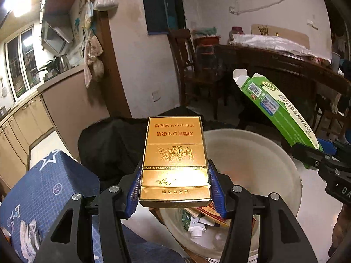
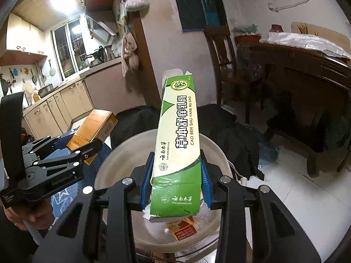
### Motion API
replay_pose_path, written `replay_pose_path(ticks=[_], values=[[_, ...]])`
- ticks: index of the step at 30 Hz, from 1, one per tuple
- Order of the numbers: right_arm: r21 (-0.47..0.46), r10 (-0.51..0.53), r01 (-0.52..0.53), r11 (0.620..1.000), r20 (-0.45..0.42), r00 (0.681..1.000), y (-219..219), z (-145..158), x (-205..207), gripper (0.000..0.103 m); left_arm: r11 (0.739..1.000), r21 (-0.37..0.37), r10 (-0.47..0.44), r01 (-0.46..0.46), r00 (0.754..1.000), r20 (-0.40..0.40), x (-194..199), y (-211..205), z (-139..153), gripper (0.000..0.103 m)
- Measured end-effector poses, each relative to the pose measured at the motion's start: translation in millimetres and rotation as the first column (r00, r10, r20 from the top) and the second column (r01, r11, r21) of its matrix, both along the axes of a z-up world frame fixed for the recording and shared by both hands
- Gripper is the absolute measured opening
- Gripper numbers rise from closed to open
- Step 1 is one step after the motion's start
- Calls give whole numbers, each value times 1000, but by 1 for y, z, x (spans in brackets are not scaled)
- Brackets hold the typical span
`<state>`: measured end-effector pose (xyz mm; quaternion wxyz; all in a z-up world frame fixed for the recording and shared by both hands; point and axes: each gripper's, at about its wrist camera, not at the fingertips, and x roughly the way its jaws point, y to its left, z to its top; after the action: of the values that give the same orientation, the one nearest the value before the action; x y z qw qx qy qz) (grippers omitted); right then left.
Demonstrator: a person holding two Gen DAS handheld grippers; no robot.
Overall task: Collect trash
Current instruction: 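Open the left tool to drop the gold pack while the right tool drops the toothpaste box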
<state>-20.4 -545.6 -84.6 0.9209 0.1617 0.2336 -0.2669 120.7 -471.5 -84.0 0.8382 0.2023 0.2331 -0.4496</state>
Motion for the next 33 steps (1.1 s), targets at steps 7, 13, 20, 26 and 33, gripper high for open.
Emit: replay_pose_path(ticks=[7, 13, 20, 26, 33], values=[[22, 1, -1, 1000, -16, 1000, -10, -12, -4, 35, 999, 35, -6, 7, 1000, -21, -1, -13, -16, 56], [32, 9, -9, 999, -19, 1000, -13, -14, -5, 35, 999, 51, -16, 17, 1000, -24, -6, -20, -24, 56], [39, 7, -6, 999, -23, 1000, -13, -14, -3, 35, 998, 65, -25, 26, 999, -28, -9, -24, -28, 56], [44, 11, -9, 999, -31, 999, -12, -16, -2, 36, 997, 72, -33, 34, 999, -20, -13, -26, -28, 56], [45, 11, -10, 999, -37, 999, -11, -17, 0, 36, 996, 77, -33, 35, 999, -24, -12, -25, -29, 56]])
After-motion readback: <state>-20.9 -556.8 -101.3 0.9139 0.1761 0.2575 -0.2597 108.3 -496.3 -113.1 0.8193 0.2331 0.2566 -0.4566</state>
